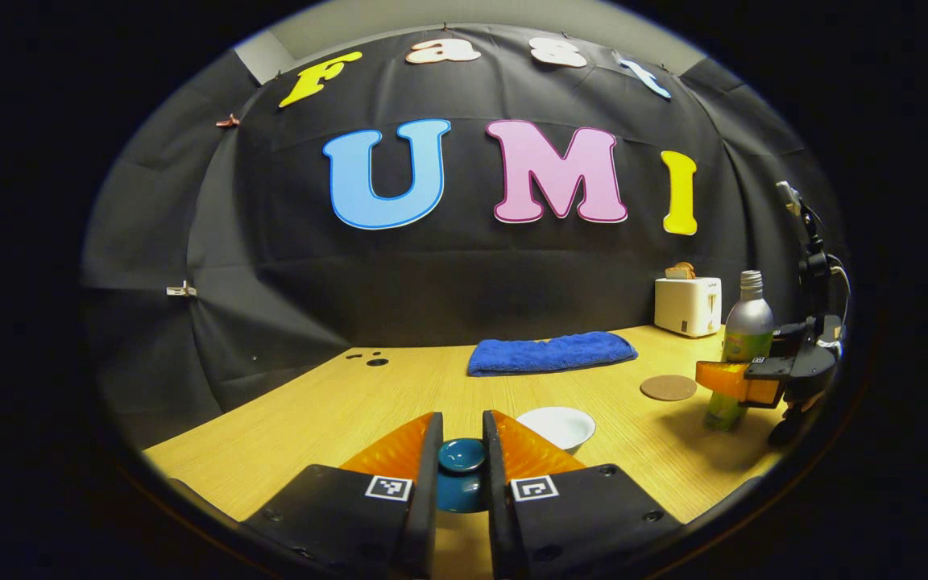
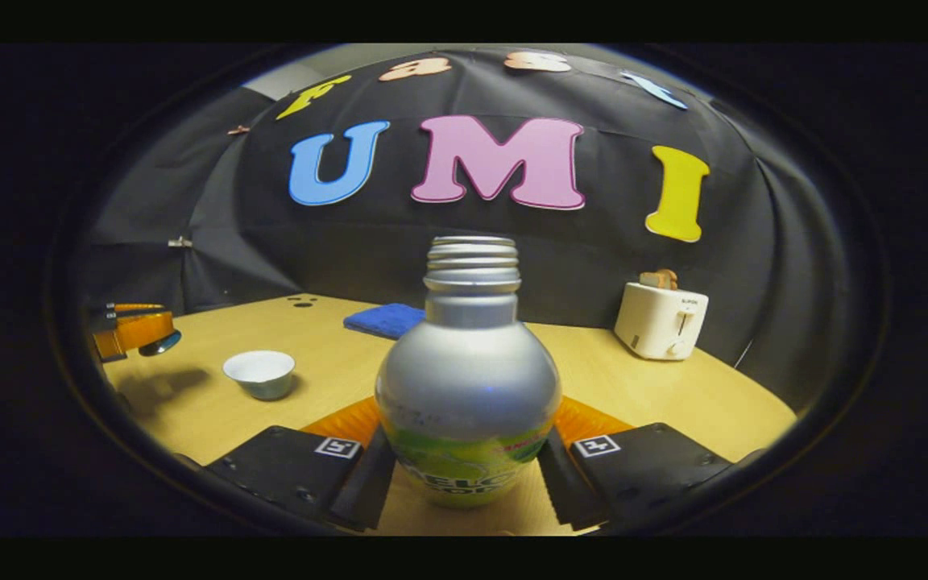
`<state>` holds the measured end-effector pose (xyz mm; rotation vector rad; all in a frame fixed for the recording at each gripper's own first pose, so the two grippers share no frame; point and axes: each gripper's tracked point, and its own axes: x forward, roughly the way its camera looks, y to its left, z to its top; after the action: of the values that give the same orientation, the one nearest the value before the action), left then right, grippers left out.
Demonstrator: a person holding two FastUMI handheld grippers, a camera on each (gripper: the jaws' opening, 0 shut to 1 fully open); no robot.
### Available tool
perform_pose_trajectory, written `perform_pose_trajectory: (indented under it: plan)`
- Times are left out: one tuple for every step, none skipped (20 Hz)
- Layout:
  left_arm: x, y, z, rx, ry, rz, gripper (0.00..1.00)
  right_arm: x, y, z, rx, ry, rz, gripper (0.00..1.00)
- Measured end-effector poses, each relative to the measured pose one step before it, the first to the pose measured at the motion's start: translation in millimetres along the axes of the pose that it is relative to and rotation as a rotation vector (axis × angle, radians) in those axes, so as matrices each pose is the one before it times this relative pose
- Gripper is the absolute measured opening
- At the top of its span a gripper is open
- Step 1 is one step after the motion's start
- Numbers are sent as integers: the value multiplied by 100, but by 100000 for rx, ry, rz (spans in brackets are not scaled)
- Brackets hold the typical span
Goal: Open the teacup lid with one hand, grasp the water bottle and pour water into the teacup with the other hand; after pouring, place the water bottle on the coaster and then close the teacup lid.
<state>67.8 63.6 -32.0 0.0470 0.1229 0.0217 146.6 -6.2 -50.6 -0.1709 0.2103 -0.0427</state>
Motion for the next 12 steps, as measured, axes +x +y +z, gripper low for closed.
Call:
perform_pose_trajectory:
  plan:
    - [-9,241,38,-194,-97,163,30,89,5,347,-3790,56,99,80]
    - [-97,327,105,-195,-171,304,31,161,-139,830,-4068,-859,-446,80]
    - [-64,247,18,-156,-200,223,31,200,-20,993,-5353,-1232,-199,80]
    - [-70,34,-107,-171,-287,50,31,342,73,903,-5519,-762,154,80]
    - [-95,136,34,-217,-149,107,31,493,281,924,-5797,-566,490,80]
    - [-27,195,13,-121,-216,-62,30,412,272,669,-5695,-701,653,79]
    - [-12,180,154,-128,-239,116,30,390,57,272,-5729,-512,675,79]
    - [-238,191,65,-124,-286,-1,30,357,105,541,-5391,-90,191,79]
    - [-126,286,164,-159,-249,169,30,559,243,489,-5334,-140,509,79]
    - [-47,260,61,-163,-472,302,31,433,209,357,-5178,-797,385,79]
    - [-139,348,167,-211,-514,534,30,523,117,448,-5221,-579,-12,79]
    - [-237,566,115,-134,-330,598,31,549,52,167,-4721,-437,32,79]
